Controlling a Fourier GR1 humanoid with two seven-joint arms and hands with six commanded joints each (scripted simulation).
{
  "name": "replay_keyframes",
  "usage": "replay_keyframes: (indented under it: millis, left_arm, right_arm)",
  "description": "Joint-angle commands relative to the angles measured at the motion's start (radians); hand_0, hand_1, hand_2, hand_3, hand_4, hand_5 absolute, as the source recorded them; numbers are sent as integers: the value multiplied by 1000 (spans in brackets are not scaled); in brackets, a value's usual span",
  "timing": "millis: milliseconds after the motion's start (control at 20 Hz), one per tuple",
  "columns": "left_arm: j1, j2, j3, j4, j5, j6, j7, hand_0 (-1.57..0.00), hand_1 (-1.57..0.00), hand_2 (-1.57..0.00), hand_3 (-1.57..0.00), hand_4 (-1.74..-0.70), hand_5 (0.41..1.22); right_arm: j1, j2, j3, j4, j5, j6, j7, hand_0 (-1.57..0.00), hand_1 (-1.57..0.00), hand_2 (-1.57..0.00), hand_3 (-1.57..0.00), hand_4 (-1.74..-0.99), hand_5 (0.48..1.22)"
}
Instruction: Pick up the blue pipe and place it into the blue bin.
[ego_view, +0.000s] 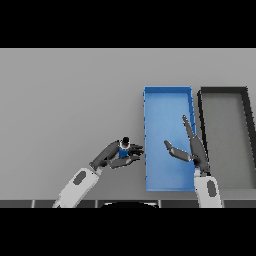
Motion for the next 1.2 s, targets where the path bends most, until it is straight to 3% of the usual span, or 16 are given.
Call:
replay_keyframes:
  millis: [0, 100, 450, 800, 1000, 1150]
  left_arm:
    - [-8, -14, 2, -10, -2, 7, -4, -1530, -1538, -1543, -1537, -1482, 1209]
    - [-15, -20, 4, -35, -12, 8, 2, -1545, -1550, -1553, -1549, -1478, 1213]
    - [-65, -22, 21, -119, 0, -33, 126, -1566, -1567, -1567, -1566, -1473, 1219]
    - [-61, -47, 27, -119, -27, -62, 145, -1570, -1570, -1570, -1570, -1474, 1220]
    - [-40, -51, 28, -140, -45, -71, 137, -1571, -1571, -1571, -1571, -1474, 1221]
    - [-33, -52, 37, -135, -55, -84, 131, -1571, -1571, -1571, -1571, -1475, 1221]
  right_arm:
    - [-5, -2, 1, -5, 2, 0, 0, 1, 1, 1, 1, -1151, 550]
    - [4, -7, -1, 6, 18, -10, -16, 1, 1, 1, 1, -1138, 552]
    - [5, -14, 1, 0, 15, 1, -17, 1, 1, 1, 1, -1123, 571]
    - [-89, -48, -9, 69, -18, 61, -6, 1, 1, 1, 1, -1133, 578]
    - [-109, -58, -19, 84, -50, 92, -41, 1, -11, -3, 1, -1194, 572]
    - [-139, -53, -45, 52, -188, 176, -111, 1, -17, -32, 1, -1172, 579]
